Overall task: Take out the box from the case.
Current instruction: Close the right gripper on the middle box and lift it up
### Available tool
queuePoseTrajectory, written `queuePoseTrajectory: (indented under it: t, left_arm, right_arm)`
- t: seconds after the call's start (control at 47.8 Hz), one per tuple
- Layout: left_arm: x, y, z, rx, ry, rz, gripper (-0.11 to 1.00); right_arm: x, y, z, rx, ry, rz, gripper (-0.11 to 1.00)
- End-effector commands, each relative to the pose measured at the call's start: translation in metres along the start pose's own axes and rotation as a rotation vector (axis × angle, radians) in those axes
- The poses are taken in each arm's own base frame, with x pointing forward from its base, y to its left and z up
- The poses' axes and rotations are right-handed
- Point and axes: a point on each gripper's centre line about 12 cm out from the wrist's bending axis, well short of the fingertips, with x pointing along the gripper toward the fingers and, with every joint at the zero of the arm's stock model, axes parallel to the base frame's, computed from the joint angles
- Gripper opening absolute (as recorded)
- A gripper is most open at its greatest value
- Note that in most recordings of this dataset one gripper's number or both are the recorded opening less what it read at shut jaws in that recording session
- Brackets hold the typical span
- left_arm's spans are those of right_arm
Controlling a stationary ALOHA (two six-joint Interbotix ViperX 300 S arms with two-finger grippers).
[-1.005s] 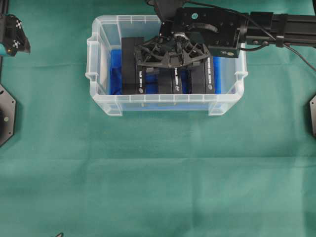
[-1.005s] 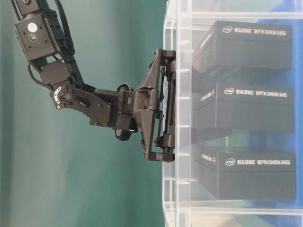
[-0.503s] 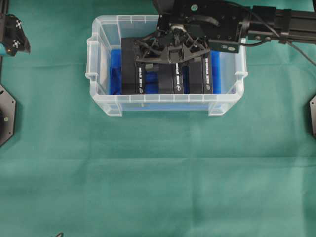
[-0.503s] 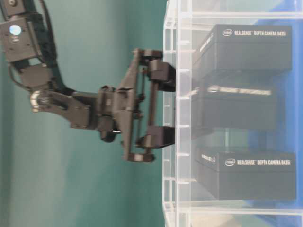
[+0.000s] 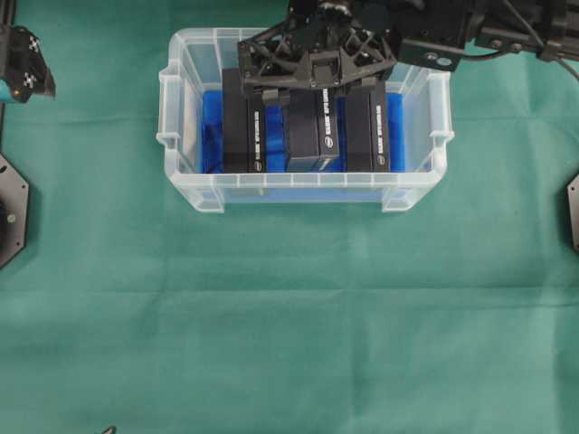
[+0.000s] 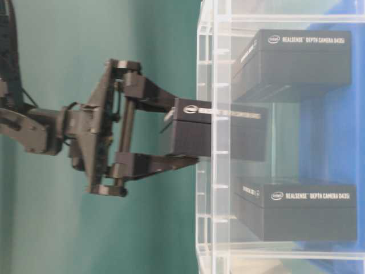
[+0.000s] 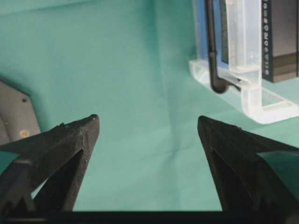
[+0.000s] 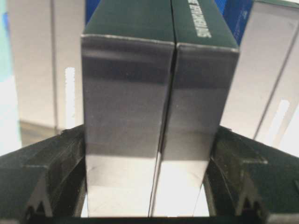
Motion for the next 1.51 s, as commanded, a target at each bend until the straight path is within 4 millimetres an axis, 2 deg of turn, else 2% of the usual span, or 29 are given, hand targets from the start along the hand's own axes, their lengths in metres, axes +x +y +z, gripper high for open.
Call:
queuePoseTrajectory:
  t: [0.0, 0.356, 0.733, 1.487]
  left_arm:
    - [-0.004, -0.002, 0.001, 0.0, -0.007, -0.015, 0.91]
    - [-0.004, -0.002, 0.001, 0.0, -0.006, -0.016, 0.91]
    - [-0.004, -0.002, 0.001, -0.003, -0.007, -0.015, 0.91]
    - [-0.004, -0.002, 0.001, -0.001, -0.007, -0.015, 0.91]
  right_arm:
    - [-0.048, 0.001, 0.002, 0.0, -0.028, 0.094, 0.68]
    - [-0.086, -0.002, 0.002, -0.001, -0.035, 0.086, 0.68]
    - [-0.111, 0.001, 0.001, 0.001, -0.048, 0.126, 0.68]
    - [-0.112, -0.003, 0.001, 0.004, -0.041, 0.097, 0.68]
